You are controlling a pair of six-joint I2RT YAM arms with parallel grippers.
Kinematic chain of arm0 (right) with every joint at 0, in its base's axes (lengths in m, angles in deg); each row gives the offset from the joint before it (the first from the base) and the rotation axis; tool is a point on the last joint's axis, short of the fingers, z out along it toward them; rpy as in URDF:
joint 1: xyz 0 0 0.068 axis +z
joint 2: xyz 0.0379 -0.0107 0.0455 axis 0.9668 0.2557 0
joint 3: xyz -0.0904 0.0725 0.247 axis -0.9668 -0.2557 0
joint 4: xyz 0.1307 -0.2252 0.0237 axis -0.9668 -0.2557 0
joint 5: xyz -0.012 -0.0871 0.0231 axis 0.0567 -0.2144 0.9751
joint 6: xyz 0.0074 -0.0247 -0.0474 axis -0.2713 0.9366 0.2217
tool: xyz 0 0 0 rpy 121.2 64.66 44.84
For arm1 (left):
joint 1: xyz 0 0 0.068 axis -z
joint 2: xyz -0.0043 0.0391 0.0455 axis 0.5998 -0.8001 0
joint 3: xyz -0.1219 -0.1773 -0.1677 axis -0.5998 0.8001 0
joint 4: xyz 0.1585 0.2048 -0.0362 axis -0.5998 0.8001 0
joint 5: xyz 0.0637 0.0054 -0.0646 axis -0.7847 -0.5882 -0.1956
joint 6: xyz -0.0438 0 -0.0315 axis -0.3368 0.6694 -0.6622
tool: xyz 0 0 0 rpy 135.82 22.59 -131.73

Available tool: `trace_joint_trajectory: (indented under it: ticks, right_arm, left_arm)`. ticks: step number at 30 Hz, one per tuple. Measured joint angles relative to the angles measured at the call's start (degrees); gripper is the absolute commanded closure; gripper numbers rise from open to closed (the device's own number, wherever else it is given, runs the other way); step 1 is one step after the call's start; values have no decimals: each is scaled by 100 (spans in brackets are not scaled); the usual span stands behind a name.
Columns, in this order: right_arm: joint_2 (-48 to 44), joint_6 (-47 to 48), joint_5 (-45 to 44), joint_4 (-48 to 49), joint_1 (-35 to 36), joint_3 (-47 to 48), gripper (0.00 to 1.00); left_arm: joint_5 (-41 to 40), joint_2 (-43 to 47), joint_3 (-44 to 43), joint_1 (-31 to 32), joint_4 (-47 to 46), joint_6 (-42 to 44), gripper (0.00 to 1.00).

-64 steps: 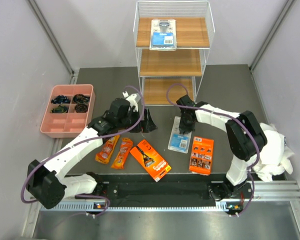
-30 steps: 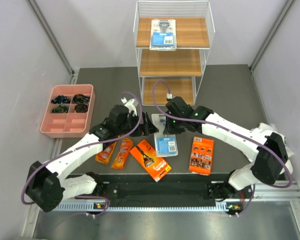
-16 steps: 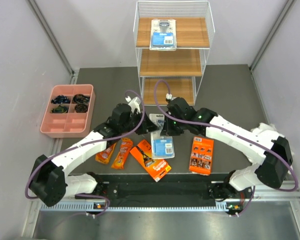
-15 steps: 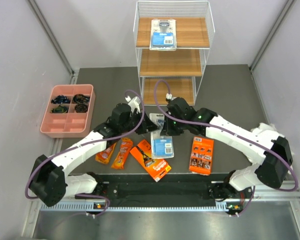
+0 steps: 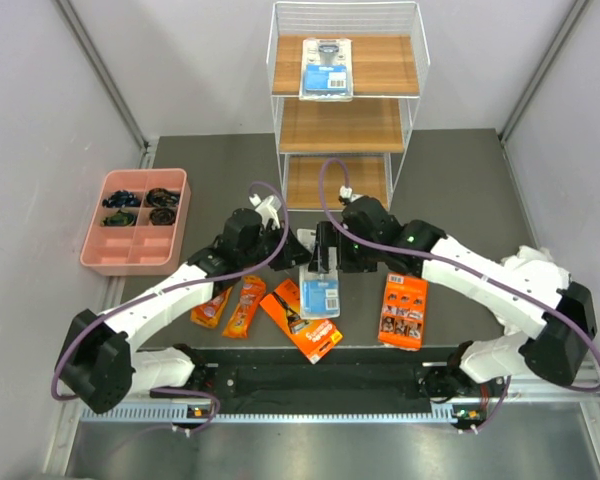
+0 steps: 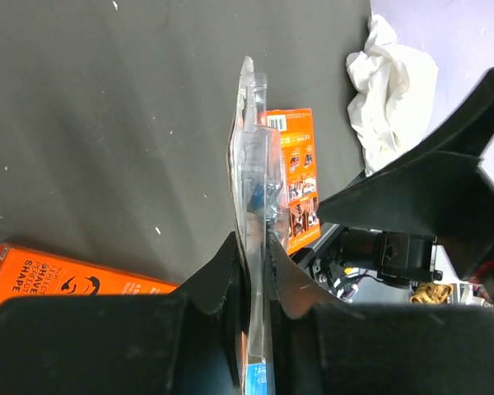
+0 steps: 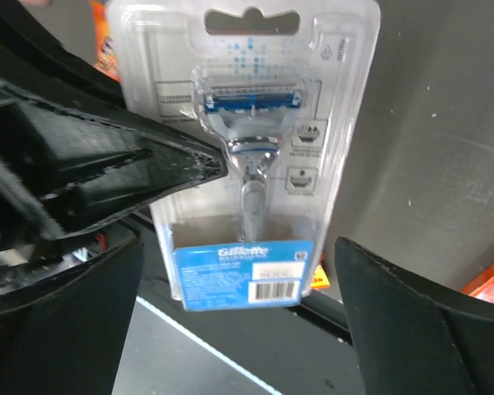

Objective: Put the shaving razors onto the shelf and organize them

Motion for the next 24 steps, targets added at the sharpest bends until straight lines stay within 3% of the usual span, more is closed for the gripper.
trace_joint_trajectory:
  ticks: [14,24]
  right_arm:
    - [-1580,-417,-398,450,20,-1303,1]
    - [-2188,-916,-404,767,22,-2118,1]
  left_arm:
    - [2,0,7,-2,-81,-138,100]
    - [35,20,1128,-70,-1956,-1362,100]
